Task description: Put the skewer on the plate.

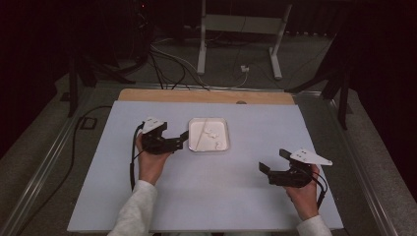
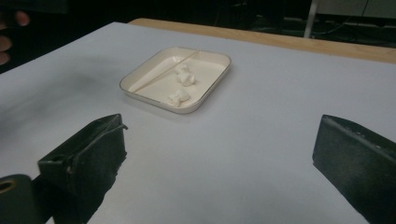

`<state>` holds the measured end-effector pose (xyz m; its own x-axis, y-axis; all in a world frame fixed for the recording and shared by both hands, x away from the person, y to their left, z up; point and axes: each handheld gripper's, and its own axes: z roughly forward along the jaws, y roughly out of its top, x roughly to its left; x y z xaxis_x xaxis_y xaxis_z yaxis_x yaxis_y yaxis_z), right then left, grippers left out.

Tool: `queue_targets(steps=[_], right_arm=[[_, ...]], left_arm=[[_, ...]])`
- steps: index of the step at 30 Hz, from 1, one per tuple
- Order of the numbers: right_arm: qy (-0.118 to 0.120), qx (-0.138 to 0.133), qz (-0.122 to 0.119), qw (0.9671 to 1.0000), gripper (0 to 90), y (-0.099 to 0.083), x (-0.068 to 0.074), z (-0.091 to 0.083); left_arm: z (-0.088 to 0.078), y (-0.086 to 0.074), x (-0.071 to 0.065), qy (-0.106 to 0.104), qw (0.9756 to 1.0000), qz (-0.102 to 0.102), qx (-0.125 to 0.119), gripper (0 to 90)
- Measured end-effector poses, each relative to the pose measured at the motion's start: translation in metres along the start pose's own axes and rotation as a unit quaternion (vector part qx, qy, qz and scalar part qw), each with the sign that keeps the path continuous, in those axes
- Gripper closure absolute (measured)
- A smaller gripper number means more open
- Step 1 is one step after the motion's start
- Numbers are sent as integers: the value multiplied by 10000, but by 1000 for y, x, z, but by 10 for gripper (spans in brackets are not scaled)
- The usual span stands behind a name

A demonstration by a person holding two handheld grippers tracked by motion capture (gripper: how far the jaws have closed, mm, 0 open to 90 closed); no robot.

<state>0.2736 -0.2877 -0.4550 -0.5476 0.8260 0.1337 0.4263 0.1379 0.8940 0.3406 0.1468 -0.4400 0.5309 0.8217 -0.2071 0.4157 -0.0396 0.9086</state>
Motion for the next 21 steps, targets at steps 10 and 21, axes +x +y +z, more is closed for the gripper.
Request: queue_targets(steps=[10,21], right_arm=[[-118,-247,94,9996,18,-9,-9,-11],[-394,-541,283,9974,18,-26,-15,-25]], left_arm=[[-54,-20,15,101,9985,367,-401,7],[-103,-53,28,618,9950,577,-523,7]])
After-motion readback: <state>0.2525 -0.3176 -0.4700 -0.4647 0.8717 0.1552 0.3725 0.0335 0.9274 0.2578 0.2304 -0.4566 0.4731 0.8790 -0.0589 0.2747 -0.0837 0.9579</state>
